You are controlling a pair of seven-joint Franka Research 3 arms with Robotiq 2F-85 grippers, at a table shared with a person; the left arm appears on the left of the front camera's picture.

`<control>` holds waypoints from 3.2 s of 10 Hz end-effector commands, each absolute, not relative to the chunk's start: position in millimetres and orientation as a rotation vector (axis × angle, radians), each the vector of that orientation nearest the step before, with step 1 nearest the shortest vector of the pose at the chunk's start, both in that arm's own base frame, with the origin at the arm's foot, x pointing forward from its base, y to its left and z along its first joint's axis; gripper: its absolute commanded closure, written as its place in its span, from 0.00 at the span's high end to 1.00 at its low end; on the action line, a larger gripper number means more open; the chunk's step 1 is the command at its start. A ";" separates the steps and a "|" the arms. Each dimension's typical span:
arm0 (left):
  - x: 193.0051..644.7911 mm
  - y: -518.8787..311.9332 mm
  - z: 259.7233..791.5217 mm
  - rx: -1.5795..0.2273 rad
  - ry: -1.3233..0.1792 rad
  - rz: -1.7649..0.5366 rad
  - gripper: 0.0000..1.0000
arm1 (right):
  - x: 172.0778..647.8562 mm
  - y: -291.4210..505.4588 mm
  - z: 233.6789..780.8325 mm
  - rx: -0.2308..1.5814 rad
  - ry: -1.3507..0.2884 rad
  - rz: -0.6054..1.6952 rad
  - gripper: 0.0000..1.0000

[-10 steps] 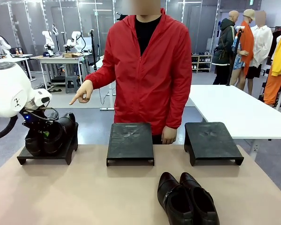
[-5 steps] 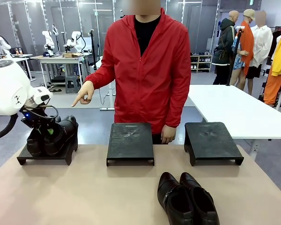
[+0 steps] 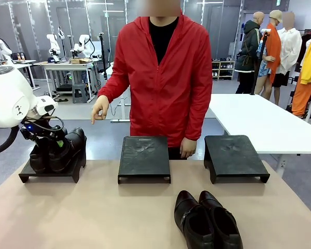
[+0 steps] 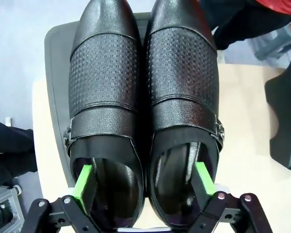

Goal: Place the shoes on the stand as instructed by the person.
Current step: Pick up one pair of Shoes and place it on the Shoes Stand indicated by the person, then pick up another pair of Shoes and place it on the Shoes Stand indicated by the person.

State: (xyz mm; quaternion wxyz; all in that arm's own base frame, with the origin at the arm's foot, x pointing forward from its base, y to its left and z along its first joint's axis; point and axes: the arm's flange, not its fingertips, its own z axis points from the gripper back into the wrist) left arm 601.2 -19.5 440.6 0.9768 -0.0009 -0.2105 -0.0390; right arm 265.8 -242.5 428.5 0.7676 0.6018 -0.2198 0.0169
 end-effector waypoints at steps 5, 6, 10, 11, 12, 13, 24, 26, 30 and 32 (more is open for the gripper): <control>601.2 -19.5 440.6 -0.002 -0.424 -0.079 1.00 | 266.1 -243.5 430.1 1.316 -0.496 0.048 1.00; 601.2 -19.5 440.6 -0.002 -0.424 -0.079 1.00 | 266.1 -243.5 430.1 1.316 -0.496 0.048 1.00; 601.2 -19.5 440.6 -0.002 -0.424 -0.079 1.00 | 266.1 -243.5 430.1 1.316 -0.496 0.048 1.00; 601.2 -19.5 440.6 -0.002 -0.424 -0.079 1.00 | 266.1 -243.5 430.1 1.316 -0.496 0.048 1.00; 601.2 -19.5 440.6 -0.002 -0.424 -0.079 1.00 | 266.1 -243.5 430.1 1.316 -0.496 0.048 1.00; 601.2 -19.5 440.6 -0.002 -0.424 -0.079 1.00 | 266.1 -243.5 430.1 1.316 -0.496 0.048 1.00; 393.7 143.2 498.5 -0.812 -0.356 -0.274 1.00 | 266.1 -243.5 430.1 1.316 -0.496 0.048 1.00; 350.1 162.1 462.9 -0.944 -0.368 -0.213 1.00 | 266.1 -243.5 430.1 1.316 -0.496 0.048 1.00; 306.1 172.5 431.1 -1.085 -0.423 -0.188 1.00 | 266.1 -243.5 430.1 1.316 -0.496 0.048 1.00; 330.8 174.4 435.1 -1.108 -0.428 -0.189 1.00 | 266.1 -243.5 430.1 1.316 -0.496 0.048 1.00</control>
